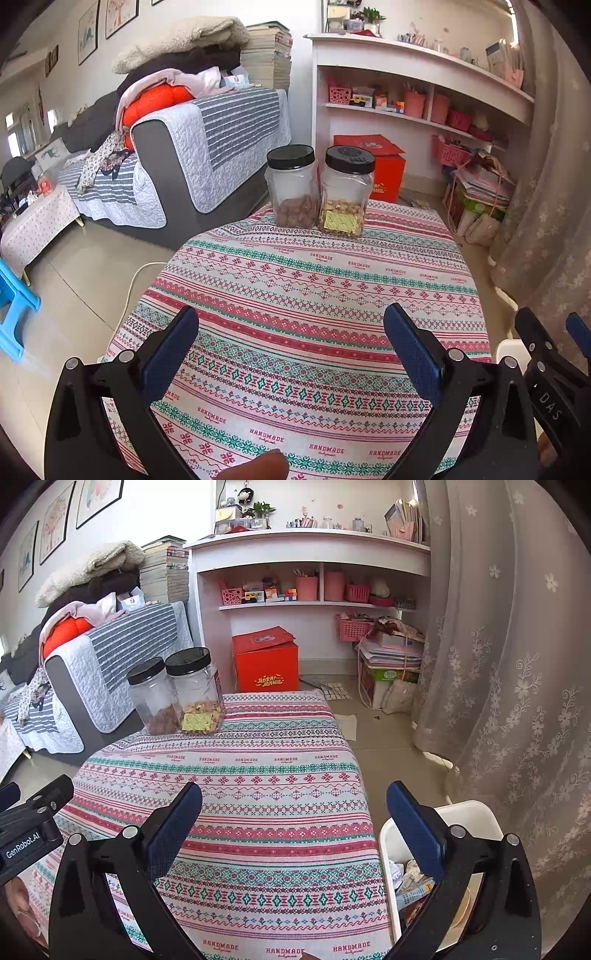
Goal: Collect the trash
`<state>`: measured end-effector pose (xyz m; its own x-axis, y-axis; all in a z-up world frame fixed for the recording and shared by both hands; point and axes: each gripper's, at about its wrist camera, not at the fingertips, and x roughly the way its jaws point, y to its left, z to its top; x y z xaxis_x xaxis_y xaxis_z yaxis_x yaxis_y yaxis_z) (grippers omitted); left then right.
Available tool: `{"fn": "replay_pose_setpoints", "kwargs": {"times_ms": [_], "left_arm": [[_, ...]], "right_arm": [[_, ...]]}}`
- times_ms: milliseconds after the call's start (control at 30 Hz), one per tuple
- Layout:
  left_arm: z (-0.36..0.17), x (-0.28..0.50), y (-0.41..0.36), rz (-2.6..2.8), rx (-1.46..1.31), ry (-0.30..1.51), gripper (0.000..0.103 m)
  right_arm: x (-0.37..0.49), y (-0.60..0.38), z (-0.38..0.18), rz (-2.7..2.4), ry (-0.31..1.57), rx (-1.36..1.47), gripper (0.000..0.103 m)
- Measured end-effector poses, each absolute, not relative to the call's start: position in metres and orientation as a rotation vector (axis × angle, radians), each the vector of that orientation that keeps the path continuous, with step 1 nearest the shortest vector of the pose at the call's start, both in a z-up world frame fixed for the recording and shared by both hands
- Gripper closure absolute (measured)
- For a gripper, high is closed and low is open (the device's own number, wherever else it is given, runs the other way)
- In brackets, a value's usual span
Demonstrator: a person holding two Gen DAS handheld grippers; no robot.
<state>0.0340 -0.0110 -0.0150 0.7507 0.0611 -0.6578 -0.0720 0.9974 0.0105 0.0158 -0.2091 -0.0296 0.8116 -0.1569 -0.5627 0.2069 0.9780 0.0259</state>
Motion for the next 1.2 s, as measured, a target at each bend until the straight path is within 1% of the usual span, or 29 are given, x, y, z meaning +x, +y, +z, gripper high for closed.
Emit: {"fn": "replay_pose_setpoints", "kwargs": {"times_ms": [467,1200], "left_arm": [[-0.0236,0.0393,-0.0145,0.070,-0.026,0.752,0.006],[-0.0243,0.0391,-0.0143,0.062,-0.024,0.756,0.006]], "right_arm": [[0.0168,-0.2089,-0.0301,-0.205,0.589,0.084,0.007],[0.0147,-0.2078,-0.0271,-0.198,0.575,0.075,0.007]]}}
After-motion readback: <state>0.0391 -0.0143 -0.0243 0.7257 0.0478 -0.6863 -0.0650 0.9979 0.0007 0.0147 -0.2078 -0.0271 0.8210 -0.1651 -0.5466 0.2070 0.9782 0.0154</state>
